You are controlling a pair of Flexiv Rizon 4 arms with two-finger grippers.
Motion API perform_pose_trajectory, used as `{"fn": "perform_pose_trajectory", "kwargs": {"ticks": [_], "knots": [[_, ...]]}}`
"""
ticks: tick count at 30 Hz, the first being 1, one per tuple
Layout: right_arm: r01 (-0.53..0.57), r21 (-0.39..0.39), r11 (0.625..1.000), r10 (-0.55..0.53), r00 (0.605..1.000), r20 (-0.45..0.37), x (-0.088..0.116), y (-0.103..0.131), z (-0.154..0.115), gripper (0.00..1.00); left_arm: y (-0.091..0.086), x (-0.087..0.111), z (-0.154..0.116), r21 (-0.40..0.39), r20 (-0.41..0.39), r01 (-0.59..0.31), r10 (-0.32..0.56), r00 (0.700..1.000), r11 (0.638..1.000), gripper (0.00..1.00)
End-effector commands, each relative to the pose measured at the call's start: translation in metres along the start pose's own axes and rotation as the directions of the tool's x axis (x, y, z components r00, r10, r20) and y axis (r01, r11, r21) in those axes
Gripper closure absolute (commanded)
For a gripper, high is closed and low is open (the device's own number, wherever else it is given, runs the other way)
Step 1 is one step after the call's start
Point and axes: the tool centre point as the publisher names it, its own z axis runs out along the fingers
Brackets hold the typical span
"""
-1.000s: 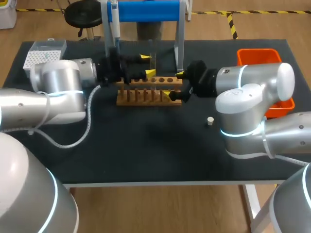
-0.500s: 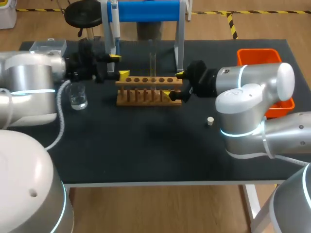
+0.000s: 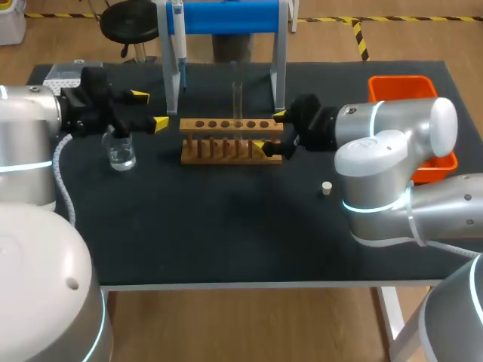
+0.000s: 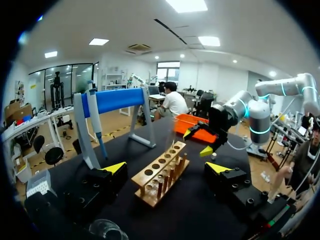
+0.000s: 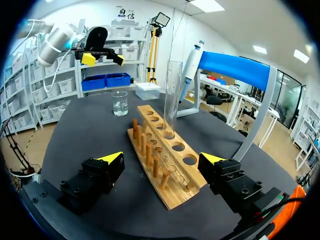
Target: Invert the test tube, pick up the pipette, mount the tip to pipette, aspirate from beaker and dispense into the tube, eject the tip, return the pipette, and cap with the stopper.
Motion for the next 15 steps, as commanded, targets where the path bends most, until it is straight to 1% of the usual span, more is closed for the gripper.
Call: {"fn": "perform_pose_trajectory", "kwargs": {"ticks": [1,10,12,15], "knots": [[0.000,0.001,1.000,0.000,1.000,0.001,0.000,0.000,0.001,0.00,0.000,0.002,0.002,0.001,0.021,0.000,0.000,1.000,1.000,0.00],[0.000,0.001,1.000,0.000,1.000,0.001,0.000,0.000,0.001,0.00,0.000,0.002,0.002,0.001,0.021,0.000,0.000,1.000,1.000,0.00],[0.000,0.001,1.000,0.000,1.000,0.001,0.000,0.000,0.001,0.00,0.008,-0.012,-0.014,-0.015,0.112,0.043,-0.042,0.993,0.999,0.00],[0.000,0.001,1.000,0.000,1.000,0.001,0.000,0.000,0.001,0.00,0.018,-0.029,-0.038,-0.018,0.211,0.067,-0.062,0.976,0.998,0.00]]}}
